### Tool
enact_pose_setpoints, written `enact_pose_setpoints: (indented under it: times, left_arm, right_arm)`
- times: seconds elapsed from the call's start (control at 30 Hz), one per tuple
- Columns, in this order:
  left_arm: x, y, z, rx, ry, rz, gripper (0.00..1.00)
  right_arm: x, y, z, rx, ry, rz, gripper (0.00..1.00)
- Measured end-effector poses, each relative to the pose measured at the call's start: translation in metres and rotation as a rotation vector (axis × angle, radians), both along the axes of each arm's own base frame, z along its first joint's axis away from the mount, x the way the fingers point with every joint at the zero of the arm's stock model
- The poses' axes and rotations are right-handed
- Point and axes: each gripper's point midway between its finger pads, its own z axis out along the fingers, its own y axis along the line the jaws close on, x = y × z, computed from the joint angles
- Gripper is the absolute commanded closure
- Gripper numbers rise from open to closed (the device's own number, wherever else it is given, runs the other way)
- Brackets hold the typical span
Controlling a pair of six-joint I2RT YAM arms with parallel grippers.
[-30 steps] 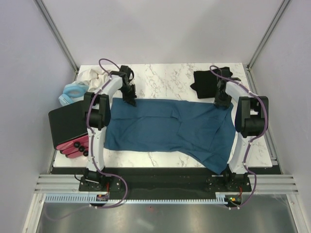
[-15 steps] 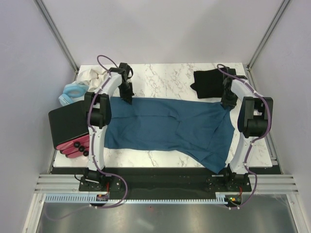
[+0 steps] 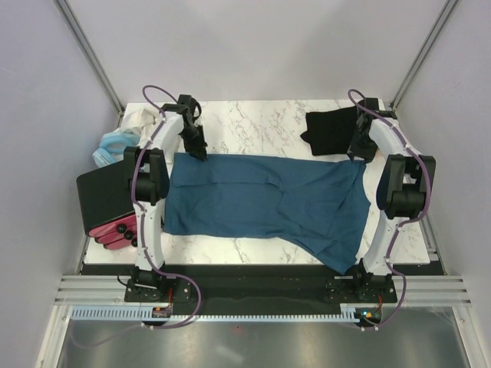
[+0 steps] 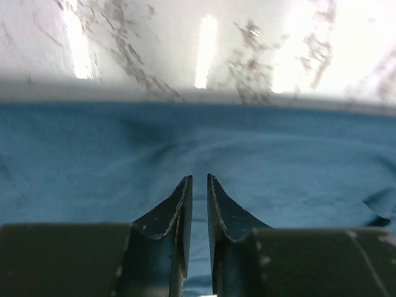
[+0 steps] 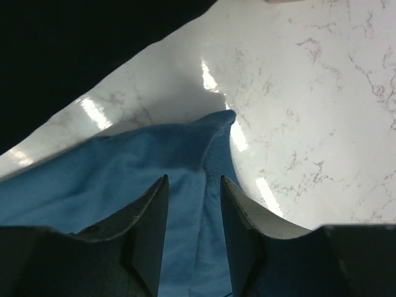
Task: Fold and stack the t-shirts
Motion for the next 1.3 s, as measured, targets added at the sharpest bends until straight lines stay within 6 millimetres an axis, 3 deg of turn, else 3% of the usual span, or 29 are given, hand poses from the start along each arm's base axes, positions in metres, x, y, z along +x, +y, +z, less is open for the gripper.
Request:
enact_pose_setpoints:
  times: [0.13, 0.23, 0.33, 0.43, 0.47, 0.53, 0.67, 0.97, 1.3]
  left_arm:
    - [-0.009, -0.004, 0.036, -0.042, -0.066, -0.008, 0.74]
    - [-0.029, -0.003, 0.063, -0.058, -0.101, -0.012, 0.82]
    - [-0.039, -0.002, 0.074, -0.062, -0.114, -0.013, 0.88]
    - [-0.042, -0.002, 0.064, -0.058, -0.087, -0.012, 0.91]
    - [-0.044, -0.001, 0.059, -0.055, -0.07, -0.012, 0.97]
    - [-0.047, -0.001, 0.048, -0.046, -0.04, -0.012, 0.98]
    - [-0.051, -0.001, 0.031, -0.033, 0.01, -0.014, 0.98]
    - [-0.042, -0.004, -0.007, -0.003, 0.105, -0.02, 0.98]
    - [-0.03, -0.005, -0.021, 0.021, 0.12, -0.021, 0.98]
  right_arm:
    - [0.003, 0.017, 0.033, 0.056, -0.085, 0.035, 0.54]
    - [0.002, 0.037, 0.062, 0.074, -0.159, 0.083, 0.55]
    - [-0.009, 0.067, 0.062, 0.103, -0.157, 0.15, 0.58]
    - [-0.018, 0.091, 0.037, 0.117, -0.084, 0.205, 0.58]
    - [-0.02, 0.096, 0.029, 0.115, -0.061, 0.216, 0.58]
    - [-0.023, 0.105, 0.011, 0.109, -0.014, 0.239, 0.65]
    - [-0.027, 0.113, -0.015, 0.101, 0.057, 0.265, 1.0]
    - [-0.033, 0.11, -0.05, 0.087, 0.153, 0.259, 1.0]
    - [0.008, 0.115, -0.049, 0.073, 0.142, 0.27, 1.0]
